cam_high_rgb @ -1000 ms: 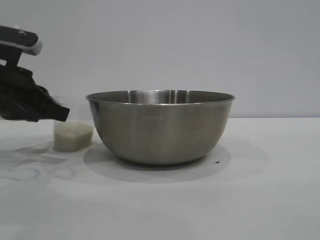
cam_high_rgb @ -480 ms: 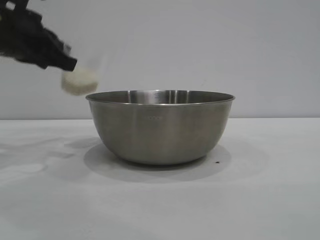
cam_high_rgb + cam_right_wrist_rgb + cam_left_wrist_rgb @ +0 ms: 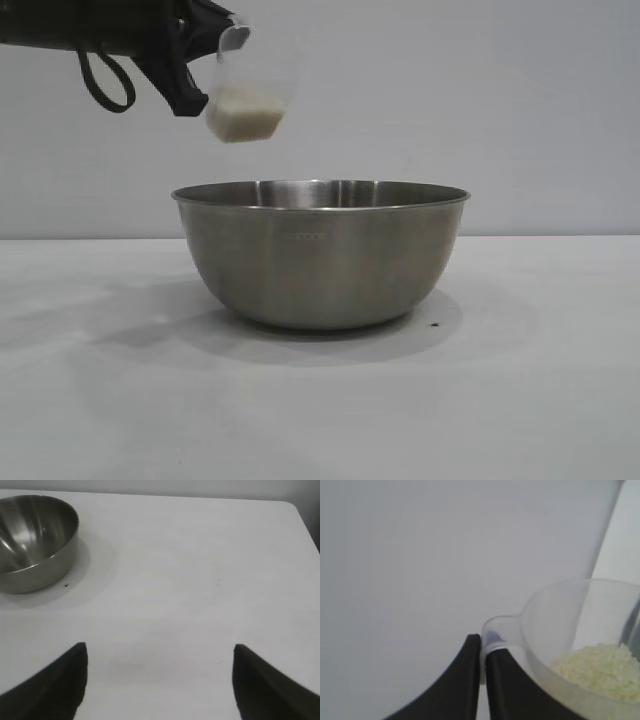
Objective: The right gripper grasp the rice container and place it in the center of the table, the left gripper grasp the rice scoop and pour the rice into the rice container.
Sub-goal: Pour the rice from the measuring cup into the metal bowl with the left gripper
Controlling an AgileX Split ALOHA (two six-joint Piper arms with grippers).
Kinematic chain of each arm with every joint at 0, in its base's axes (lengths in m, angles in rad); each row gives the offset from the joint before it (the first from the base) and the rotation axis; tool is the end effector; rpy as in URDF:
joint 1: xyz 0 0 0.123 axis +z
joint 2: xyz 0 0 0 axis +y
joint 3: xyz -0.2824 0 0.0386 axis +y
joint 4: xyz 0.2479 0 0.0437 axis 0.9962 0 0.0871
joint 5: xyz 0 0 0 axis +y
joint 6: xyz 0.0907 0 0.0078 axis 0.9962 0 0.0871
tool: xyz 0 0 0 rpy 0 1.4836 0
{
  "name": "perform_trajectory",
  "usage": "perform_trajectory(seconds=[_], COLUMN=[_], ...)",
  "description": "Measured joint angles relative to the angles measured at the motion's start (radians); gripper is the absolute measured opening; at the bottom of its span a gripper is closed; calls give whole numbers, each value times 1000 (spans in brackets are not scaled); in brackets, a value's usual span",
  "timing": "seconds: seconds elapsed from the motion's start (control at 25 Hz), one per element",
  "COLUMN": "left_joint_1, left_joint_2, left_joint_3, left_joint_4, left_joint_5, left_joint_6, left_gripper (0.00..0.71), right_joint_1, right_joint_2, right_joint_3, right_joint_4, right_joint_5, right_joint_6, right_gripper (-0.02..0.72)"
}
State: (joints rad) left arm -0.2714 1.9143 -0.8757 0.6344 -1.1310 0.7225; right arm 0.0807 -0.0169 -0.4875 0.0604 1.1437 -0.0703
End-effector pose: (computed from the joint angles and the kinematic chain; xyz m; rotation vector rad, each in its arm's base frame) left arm 0.3448 -0.1466 0.1913 1.2240 0.8623 0.1899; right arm -0.0101 0.0042 0.2672 -0.1661 2.1158 0.0793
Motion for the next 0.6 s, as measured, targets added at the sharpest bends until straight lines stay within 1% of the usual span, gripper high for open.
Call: perform_trajectory(seconds=[0.08, 0.2, 0.6], left_joint_1=[0, 0, 0], left_joint_2=[0, 0, 0], left_joint_3=[-1, -2, -2], left_joint_4=[67, 129, 243], left_joint_5=[0, 0, 0], left_joint_6=[59, 151, 528], left_gripper=[0, 0, 0], right_joint_1=[0, 0, 0], right_joint_2=[0, 0, 0], right_joint_3=[0, 0, 0], right_joint_4=[0, 0, 0], right_joint_5=[0, 0, 0], right_joint_6=[0, 0, 0], right_gripper=[535, 535, 535])
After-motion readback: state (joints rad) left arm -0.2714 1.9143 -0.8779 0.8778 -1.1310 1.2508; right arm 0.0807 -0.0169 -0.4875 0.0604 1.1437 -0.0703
